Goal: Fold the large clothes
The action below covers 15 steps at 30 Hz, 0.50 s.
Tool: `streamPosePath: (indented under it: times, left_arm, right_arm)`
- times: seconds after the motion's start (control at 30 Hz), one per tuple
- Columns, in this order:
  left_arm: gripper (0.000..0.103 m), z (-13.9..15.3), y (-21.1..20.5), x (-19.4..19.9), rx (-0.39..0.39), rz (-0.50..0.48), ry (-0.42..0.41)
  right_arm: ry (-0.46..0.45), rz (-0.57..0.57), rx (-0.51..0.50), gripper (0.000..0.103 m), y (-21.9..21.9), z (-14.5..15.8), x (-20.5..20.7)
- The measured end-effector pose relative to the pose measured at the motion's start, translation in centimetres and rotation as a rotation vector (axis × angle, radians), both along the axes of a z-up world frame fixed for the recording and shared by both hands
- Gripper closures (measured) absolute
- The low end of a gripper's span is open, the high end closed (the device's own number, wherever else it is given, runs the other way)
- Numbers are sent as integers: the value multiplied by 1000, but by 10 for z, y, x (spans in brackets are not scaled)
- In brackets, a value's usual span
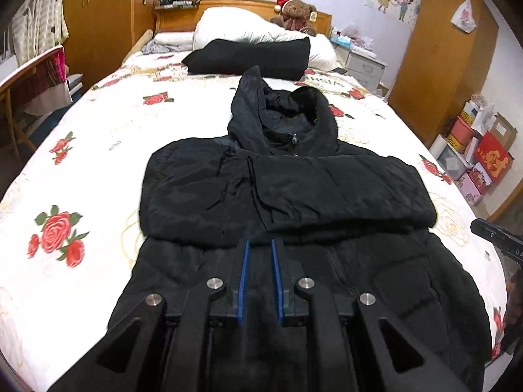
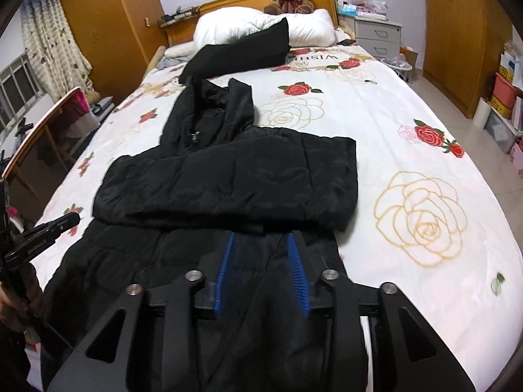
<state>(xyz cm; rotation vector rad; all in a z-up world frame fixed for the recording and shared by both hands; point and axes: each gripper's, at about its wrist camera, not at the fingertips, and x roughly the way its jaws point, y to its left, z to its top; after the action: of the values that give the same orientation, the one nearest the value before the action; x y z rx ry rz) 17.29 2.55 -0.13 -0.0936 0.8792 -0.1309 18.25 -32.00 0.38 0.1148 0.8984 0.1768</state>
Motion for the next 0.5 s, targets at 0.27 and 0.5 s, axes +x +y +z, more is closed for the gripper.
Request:
streamPosePath:
  times: [0.27, 0.5]
  left_arm:
    - [70, 20, 8, -51, 15, -9, -44]
    - [69, 24, 18, -75, -5, 4, -36]
  right_arm:
    - [-10, -6, 25, 65, -3, 12, -49]
    - [-16, -11, 49, 65, -4, 16, -69]
